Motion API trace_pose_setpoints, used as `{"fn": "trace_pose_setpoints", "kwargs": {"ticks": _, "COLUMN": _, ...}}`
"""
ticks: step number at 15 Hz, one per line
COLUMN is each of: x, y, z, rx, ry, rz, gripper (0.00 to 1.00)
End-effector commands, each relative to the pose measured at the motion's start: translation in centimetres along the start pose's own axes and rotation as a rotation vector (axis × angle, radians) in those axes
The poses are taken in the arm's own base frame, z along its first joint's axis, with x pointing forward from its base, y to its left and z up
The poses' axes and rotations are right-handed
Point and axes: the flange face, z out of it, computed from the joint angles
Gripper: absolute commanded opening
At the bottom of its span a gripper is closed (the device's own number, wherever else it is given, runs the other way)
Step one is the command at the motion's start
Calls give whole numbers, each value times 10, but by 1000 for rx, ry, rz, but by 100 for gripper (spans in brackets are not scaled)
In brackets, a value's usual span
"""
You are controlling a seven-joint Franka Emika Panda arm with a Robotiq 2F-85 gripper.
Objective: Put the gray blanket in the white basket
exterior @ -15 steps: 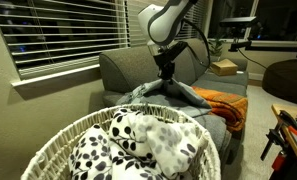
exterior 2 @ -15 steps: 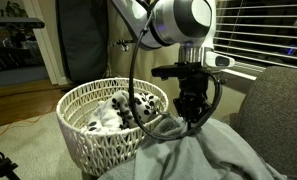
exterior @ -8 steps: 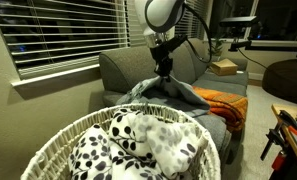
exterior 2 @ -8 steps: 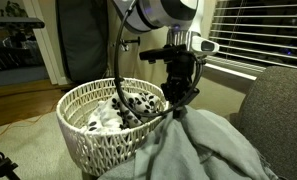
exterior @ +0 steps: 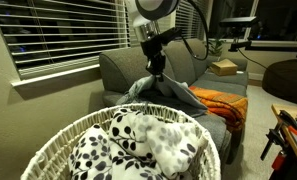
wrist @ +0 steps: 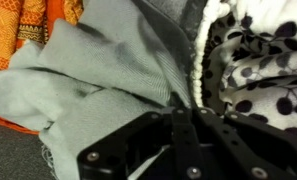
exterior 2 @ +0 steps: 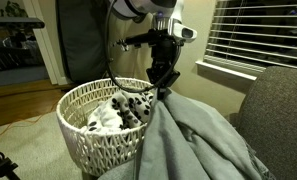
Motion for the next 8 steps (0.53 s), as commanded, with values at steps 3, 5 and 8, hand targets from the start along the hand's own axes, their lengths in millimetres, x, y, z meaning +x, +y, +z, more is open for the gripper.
{"fn": "trace_pose_setpoints", "kwargs": {"ticks": 3, "x": -30, "y": -41, "z": -30, "rx": 66, "ry": -47, "rz": -132, "gripper": 1}}
{"fn": "trace_pose_setpoints", "kwargs": {"ticks": 5, "x": -34, "y": -57, "z": -34, "rx": 115, "ry": -60, "rz": -201, "gripper": 1}}
{"fn": "trace_pose_setpoints", "kwargs": {"ticks": 8, "x": -41, "y": -79, "z": -37, "rx": 162, "ry": -102, "rz": -307, "gripper": 1}}
